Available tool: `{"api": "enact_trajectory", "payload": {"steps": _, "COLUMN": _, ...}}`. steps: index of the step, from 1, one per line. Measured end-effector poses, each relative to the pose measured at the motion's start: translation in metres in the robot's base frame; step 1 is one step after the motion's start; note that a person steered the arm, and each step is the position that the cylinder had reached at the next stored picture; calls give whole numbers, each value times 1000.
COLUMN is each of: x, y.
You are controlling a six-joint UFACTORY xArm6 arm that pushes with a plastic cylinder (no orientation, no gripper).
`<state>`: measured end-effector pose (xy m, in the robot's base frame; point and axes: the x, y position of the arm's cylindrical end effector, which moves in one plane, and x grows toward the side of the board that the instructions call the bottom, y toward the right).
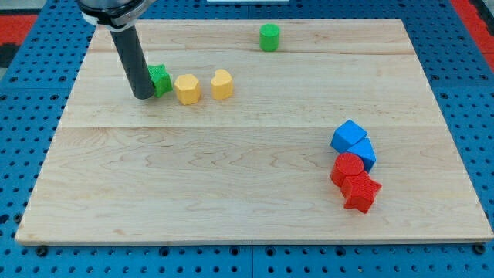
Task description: Move the green star to the top left
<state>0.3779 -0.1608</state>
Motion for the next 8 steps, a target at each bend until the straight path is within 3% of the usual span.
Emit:
{"api": "enact_trajectory", "payload": {"steps": 3, "x": -8, "y": 25}}
{"api": "enact_trajectory", "payload": {"steps": 7, "x": -106, "y": 25}}
{"api": "enact_trajectory", "payload": {"steps": 8, "x": -110, "y": 25}}
